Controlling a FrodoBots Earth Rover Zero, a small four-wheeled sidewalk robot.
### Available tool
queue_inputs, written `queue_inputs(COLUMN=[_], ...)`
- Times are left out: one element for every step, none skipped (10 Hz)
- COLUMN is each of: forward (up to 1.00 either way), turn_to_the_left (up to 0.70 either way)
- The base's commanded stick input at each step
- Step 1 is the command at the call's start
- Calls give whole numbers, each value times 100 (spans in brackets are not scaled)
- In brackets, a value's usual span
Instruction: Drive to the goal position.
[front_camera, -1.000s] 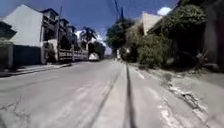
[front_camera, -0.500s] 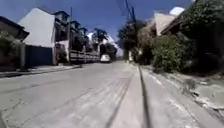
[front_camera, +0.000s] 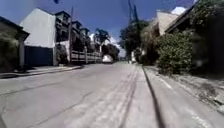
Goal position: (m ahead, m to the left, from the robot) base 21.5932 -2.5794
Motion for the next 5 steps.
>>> queue_inputs(forward=[100, 100, 100, 100, 100], turn_to_the_left=[-40, -30, -14, -8, -31])
